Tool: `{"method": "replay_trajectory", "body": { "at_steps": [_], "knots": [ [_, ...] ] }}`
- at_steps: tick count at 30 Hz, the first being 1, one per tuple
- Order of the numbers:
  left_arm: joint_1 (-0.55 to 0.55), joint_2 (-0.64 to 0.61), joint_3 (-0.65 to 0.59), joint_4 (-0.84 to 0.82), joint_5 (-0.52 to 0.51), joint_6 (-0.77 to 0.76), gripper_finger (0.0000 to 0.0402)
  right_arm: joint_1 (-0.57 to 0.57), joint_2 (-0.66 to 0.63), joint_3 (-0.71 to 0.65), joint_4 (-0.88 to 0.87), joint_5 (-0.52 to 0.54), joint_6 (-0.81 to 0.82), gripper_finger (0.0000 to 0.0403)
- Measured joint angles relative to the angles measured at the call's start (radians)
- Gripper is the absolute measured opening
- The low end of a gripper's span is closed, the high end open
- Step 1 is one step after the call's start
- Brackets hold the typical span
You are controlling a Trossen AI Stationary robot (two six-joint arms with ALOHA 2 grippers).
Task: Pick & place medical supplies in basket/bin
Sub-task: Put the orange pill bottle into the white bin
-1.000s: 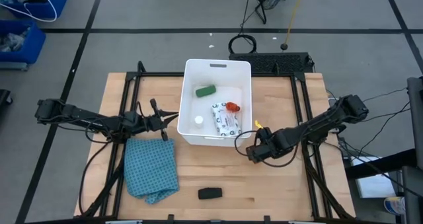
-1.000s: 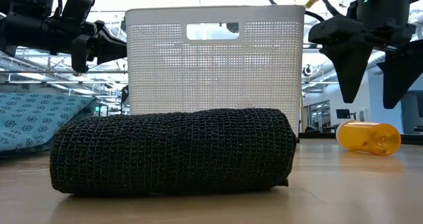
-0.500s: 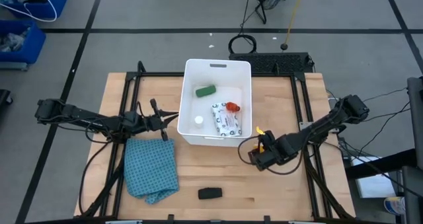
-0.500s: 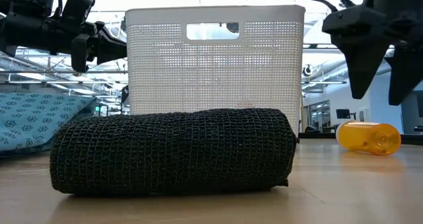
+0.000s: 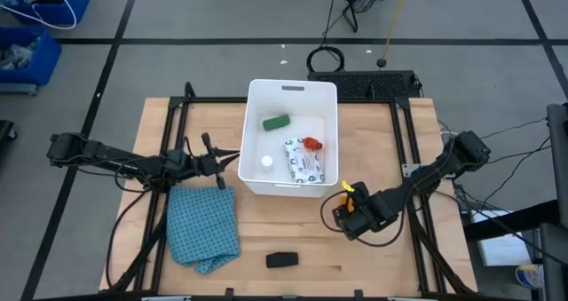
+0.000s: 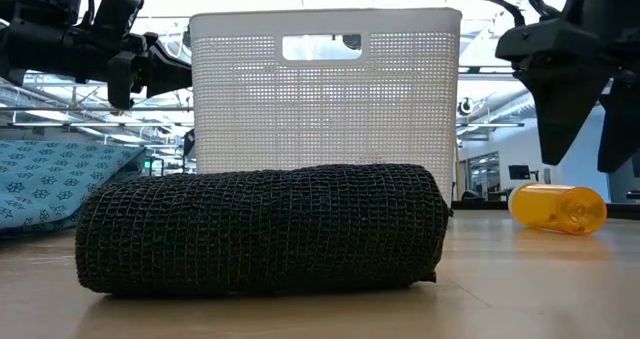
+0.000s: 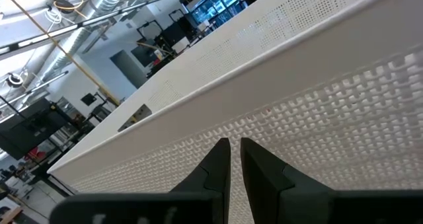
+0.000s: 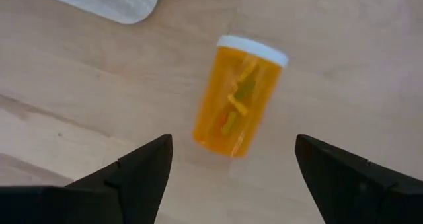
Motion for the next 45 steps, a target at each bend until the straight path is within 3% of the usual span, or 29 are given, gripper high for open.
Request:
{"method": "replay_trajectory", "body": {
  "at_steps": [21, 27, 36, 41, 45],
  "knots": [
    [0.000, 0.000, 0.000, -0.001, 0.000, -0.005, 0.0042, 0.004, 0.152, 0.000, 0.071, 0.053, 0.041, 0.0309],
    [0.000, 0.000, 0.000, -0.002, 0.000, -0.005, 0.0042, 0.012, 0.199, 0.000, 0.077, 0.151, 0.076, 0.0308],
    [0.000, 0.000, 0.000, -0.006, 0.000, -0.010, 0.0042, 0.024, 0.229, 0.000, 0.081, 0.123, 0.097, 0.0306],
    [0.000, 0.000, 0.000, -0.006, 0.000, -0.010, 0.0042, 0.024, 0.229, 0.000, 0.082, 0.122, 0.101, 0.0268],
    [0.000, 0.000, 0.000, -0.006, 0.000, -0.016, 0.0042, 0.026, 0.229, 0.000, 0.082, 0.122, 0.085, 0.0209]
  ]
}}
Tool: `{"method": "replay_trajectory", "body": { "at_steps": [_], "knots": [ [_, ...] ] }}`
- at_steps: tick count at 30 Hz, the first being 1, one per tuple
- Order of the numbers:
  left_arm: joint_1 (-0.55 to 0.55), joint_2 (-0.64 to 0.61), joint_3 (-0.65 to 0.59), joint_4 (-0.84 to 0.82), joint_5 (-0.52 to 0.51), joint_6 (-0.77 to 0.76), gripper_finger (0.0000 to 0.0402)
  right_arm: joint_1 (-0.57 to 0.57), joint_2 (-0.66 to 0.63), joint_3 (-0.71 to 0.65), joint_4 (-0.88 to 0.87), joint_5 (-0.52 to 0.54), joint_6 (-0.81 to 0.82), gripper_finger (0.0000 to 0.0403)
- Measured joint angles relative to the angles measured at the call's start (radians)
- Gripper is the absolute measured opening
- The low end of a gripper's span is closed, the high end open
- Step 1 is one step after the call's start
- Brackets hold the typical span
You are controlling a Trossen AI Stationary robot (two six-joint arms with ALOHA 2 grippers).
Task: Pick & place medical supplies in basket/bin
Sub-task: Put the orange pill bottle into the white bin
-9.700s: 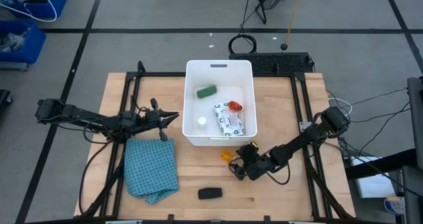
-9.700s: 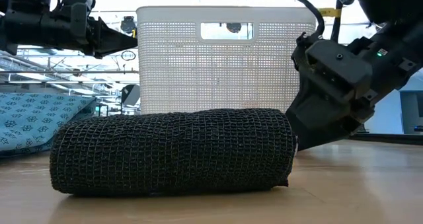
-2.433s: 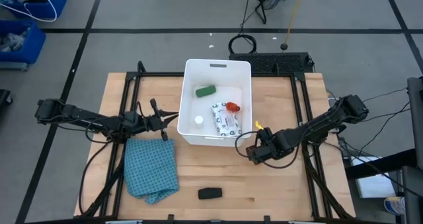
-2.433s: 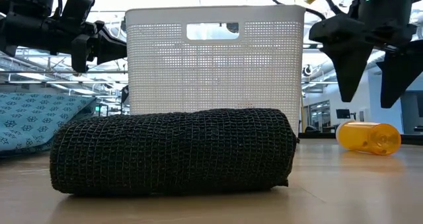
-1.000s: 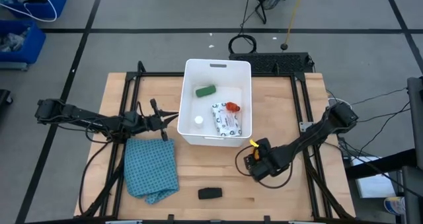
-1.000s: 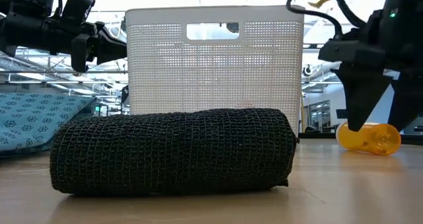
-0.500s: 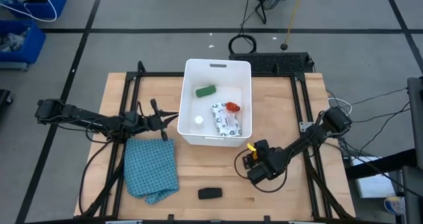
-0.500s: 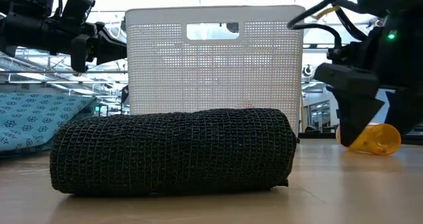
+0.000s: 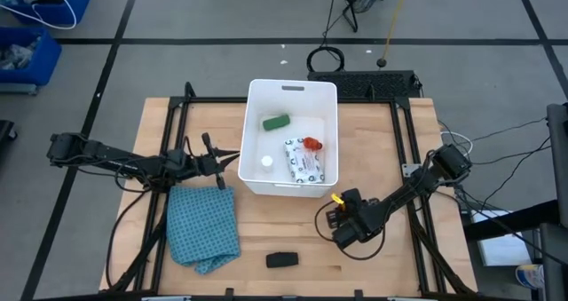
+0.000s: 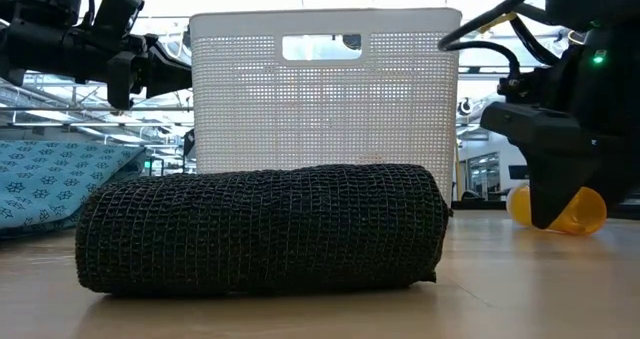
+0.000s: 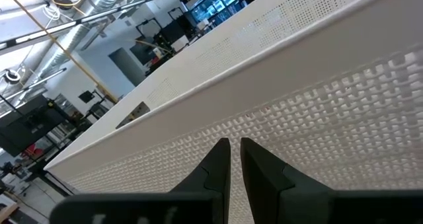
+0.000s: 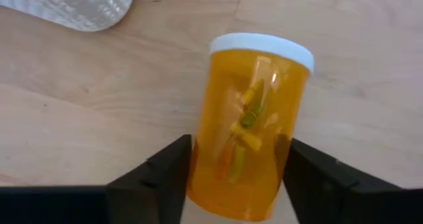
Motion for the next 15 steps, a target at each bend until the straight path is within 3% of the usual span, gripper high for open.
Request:
{"method": "replay_trajectory", "body": {
  "at_steps": [4, 15],
  "knots": [
    [0.000, 0.000, 0.000, 0.000, 0.000, -0.001, 0.0042, 0.013, -0.012, 0.000, -0.002, 0.000, -0.037, 0.0157],
    [0.000, 0.000, 0.000, 0.003, 0.000, 0.002, 0.0042, 0.123, -0.147, 0.000, -0.136, 0.005, 0.018, 0.0178]
  ]
}}
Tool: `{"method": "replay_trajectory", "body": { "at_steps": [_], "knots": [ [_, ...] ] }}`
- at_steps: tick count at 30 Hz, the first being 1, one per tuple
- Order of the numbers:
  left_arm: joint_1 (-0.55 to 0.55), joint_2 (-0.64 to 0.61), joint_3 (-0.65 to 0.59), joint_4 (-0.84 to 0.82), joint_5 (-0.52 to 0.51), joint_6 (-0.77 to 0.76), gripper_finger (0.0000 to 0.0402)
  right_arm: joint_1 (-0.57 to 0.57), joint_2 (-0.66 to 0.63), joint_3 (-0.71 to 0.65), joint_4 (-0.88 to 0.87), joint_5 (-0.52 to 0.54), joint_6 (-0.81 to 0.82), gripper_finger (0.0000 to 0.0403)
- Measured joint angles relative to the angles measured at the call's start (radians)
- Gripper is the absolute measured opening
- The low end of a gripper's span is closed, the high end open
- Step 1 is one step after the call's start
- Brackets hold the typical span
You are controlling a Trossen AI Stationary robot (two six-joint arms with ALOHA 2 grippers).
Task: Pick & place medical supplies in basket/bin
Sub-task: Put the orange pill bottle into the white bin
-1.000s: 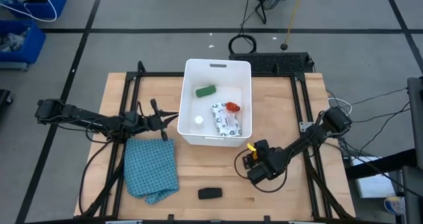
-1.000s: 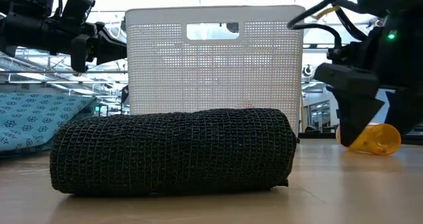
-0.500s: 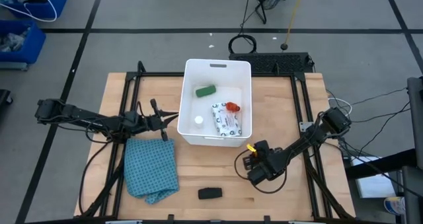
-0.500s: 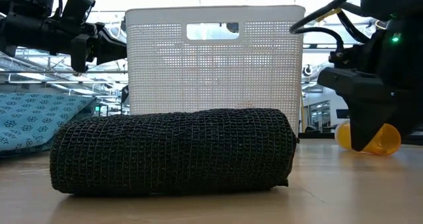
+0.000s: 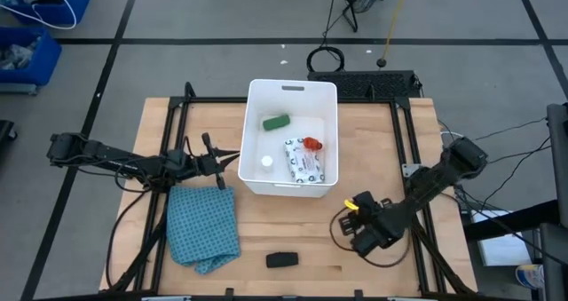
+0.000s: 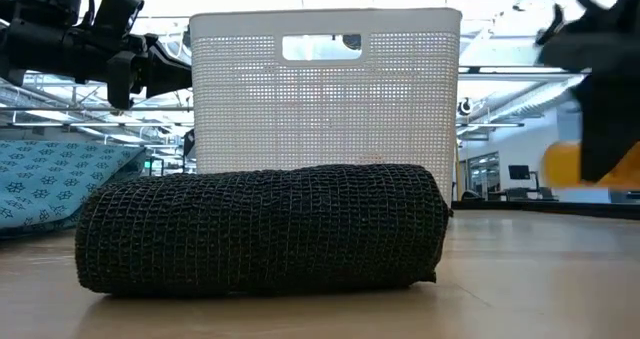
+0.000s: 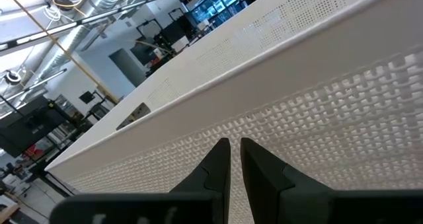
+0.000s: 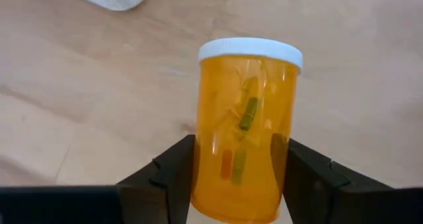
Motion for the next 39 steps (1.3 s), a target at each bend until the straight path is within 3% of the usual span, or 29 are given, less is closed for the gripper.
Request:
{"method": "replay_trajectory", "body": {
  "at_steps": [3, 9, 16, 20, 29, 39],
  "knots": [
    [0.000, 0.000, 0.000, 0.001, 0.000, -0.002, 0.0042, 0.056, -0.059, 0.000, -0.062, 0.071, -0.022, 0.0168],
    [0.000, 0.000, 0.000, 0.001, 0.025, -0.018, 0.0042, 0.157, -0.195, 0.000, -0.207, 0.357, -0.118, 0.0158],
    [0.001, 0.000, 0.000, -0.001, 0.024, 0.006, 0.0042, 0.155, -0.336, 0.000, -0.353, 0.613, -0.311, 0.0160],
    [0.001, 0.000, 0.000, -0.001, 0.024, 0.049, 0.0042, 0.151, -0.435, 0.000, -0.365, 0.743, -0.510, 0.0157],
    [0.001, 0.000, 0.000, 0.006, 0.024, 0.051, 0.0042, 0.152, -0.645, 0.000, -0.270, 0.868, -0.953, 0.0160],
    [0.001, 0.000, 0.000, 0.013, 0.024, -0.009, 0.0042, 0.151, -0.772, 0.000, 0.079, 0.917, -1.512, 0.0159]
  ]
}}
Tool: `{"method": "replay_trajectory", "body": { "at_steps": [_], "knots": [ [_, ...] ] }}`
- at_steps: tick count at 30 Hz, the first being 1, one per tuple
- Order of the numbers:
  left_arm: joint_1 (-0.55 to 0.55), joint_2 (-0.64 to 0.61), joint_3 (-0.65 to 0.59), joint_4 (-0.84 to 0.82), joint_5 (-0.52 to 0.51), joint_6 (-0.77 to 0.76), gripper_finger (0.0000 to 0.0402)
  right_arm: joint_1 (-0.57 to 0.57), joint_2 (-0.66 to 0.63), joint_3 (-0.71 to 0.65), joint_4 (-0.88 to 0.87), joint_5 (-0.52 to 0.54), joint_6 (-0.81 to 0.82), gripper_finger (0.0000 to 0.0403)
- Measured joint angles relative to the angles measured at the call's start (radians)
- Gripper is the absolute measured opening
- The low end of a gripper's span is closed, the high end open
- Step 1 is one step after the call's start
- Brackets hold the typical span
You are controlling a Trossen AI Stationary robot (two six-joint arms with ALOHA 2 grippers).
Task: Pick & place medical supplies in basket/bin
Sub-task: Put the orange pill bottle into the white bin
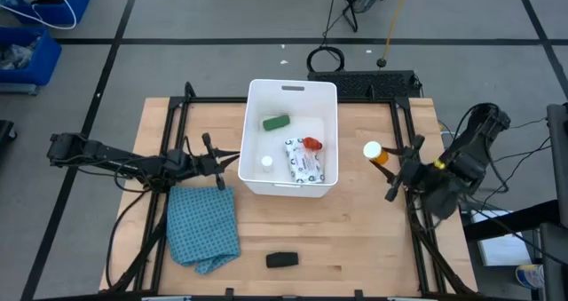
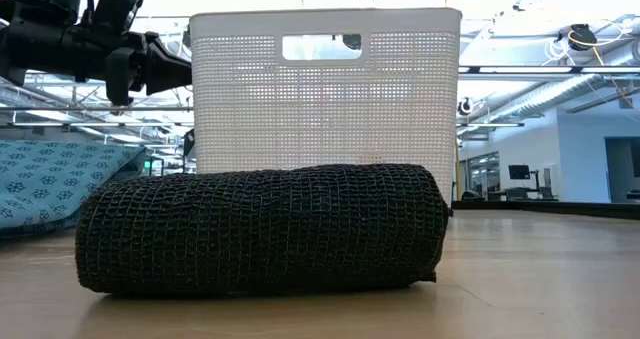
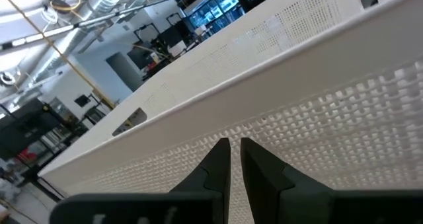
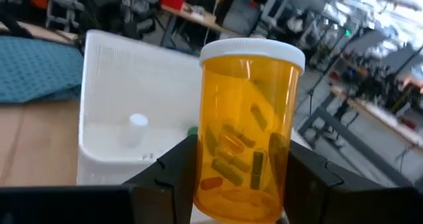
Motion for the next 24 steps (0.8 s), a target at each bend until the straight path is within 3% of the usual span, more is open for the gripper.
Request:
{"method": "replay_trajectory", "body": {
  "at_steps": [5, 9, 13, 18, 24],
  "knots": [
    [0.000, 0.000, 0.000, 0.002, 0.000, -0.072, 0.0042, -0.039, -0.098, 0.000, 0.392, -0.012, -0.506, 0.0156],
    [0.000, 0.000, 0.000, 0.003, 0.001, -0.083, 0.0042, -0.078, -0.148, 0.000, 0.807, -0.189, -0.954, 0.0156],
    [0.000, 0.000, 0.000, 0.002, 0.001, -0.098, 0.0042, -0.115, -0.155, 0.001, 1.085, -0.370, -1.267, 0.0156],
    [0.000, 0.000, 0.000, 0.018, 0.001, -0.081, 0.0042, -0.217, -0.157, 0.001, 1.110, -0.397, -1.383, 0.0156],
    [0.000, 0.000, 0.000, 0.051, 0.001, -0.050, 0.0042, -0.439, -0.151, 0.001, 0.917, -0.618, -1.193, 0.0156]
  ]
}}
